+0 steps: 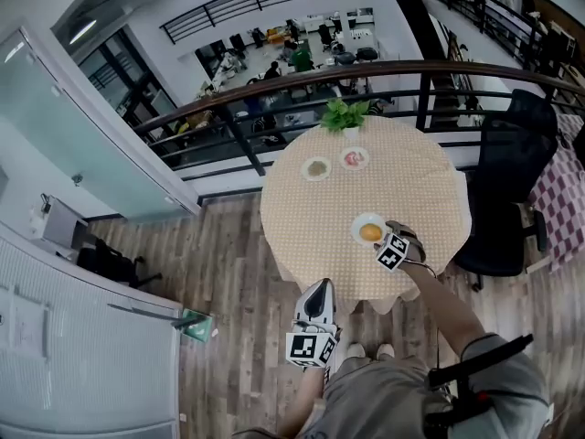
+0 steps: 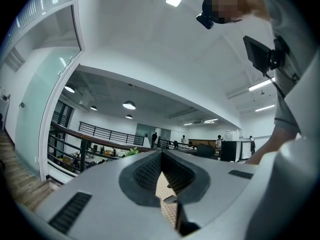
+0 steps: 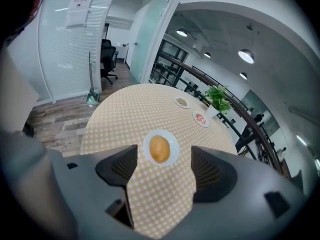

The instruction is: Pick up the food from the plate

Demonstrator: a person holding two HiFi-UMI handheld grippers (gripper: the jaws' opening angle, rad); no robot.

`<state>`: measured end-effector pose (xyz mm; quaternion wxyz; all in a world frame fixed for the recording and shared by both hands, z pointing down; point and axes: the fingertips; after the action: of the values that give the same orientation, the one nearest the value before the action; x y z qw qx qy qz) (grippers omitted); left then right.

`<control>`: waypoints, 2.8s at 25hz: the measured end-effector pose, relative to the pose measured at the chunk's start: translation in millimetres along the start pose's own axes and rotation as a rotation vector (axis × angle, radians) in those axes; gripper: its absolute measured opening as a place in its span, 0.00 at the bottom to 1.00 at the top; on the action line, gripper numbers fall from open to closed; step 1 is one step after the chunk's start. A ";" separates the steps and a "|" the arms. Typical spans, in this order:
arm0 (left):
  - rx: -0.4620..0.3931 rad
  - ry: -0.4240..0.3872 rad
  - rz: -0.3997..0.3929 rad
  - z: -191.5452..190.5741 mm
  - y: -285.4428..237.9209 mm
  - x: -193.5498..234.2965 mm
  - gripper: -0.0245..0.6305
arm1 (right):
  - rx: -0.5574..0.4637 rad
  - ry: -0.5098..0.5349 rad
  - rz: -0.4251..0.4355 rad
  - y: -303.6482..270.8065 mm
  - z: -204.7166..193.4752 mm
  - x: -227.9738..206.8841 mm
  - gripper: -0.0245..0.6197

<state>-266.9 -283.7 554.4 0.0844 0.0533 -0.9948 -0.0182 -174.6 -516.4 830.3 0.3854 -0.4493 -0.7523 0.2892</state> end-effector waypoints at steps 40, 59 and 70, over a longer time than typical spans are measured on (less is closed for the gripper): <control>0.122 -0.033 -0.034 -18.1 -16.0 6.9 0.05 | 0.142 0.055 0.217 -170.1 -30.2 2.4 0.53; 0.140 -0.035 -0.037 -23.8 -8.0 0.7 0.05 | 0.244 -0.029 0.343 -170.5 -30.1 -0.3 0.53; 0.119 -0.031 -0.025 -20.0 -9.9 3.0 0.05 | 0.110 -0.184 0.262 -149.4 -17.1 -28.0 0.53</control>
<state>-265.4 -294.4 574.2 0.0655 0.0704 -0.9946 0.0391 -219.6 -604.2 947.2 0.2977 -0.4935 -0.7024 0.4177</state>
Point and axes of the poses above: the fingertips, and each gripper's own axes: y backward along the fingers, x to its left, z out of its top, and after that the axes turned 1 degree about z, right-handed
